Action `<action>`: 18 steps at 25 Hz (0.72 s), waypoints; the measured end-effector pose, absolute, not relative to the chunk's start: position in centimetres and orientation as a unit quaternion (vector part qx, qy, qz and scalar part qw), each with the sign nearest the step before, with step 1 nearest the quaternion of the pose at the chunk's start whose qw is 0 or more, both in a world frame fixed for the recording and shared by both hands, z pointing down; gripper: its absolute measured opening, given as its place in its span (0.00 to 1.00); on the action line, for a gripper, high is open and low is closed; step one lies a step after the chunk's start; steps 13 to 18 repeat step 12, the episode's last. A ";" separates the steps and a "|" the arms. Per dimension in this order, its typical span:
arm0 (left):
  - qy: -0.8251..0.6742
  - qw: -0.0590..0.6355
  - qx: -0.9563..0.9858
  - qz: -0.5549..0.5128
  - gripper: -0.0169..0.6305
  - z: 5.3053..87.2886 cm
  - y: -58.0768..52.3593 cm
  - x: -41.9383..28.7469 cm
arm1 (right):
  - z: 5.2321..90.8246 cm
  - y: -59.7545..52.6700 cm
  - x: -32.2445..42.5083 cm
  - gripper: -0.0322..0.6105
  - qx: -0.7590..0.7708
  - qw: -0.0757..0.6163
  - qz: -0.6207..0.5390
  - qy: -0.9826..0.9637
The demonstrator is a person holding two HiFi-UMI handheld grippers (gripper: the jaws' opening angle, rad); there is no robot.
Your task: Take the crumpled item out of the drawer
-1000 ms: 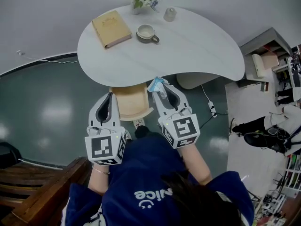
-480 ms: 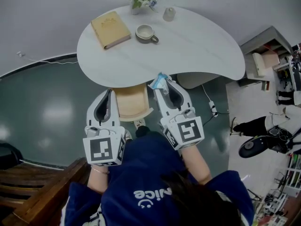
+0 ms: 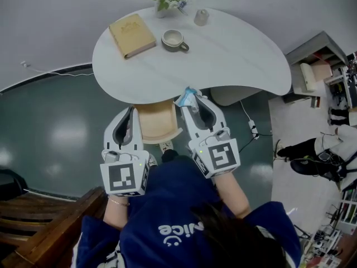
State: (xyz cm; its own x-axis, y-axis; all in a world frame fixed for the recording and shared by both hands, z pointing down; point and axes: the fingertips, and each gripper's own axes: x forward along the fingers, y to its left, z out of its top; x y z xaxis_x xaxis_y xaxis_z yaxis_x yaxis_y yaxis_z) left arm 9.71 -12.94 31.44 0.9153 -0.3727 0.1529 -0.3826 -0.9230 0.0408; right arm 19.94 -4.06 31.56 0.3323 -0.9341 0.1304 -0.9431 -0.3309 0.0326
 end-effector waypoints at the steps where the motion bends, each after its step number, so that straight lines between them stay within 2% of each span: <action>1: -0.192 0.034 0.978 0.070 0.03 31.4 -12.9 9.6 | 31.6 -4.0 19.8 0.21 0.814 0.051 0.044 -0.576; 18: -0.191 0.035 0.978 0.076 0.03 32.0 -12.5 8.8 | 31.8 -3.6 19.3 0.21 0.819 0.052 0.049 -0.570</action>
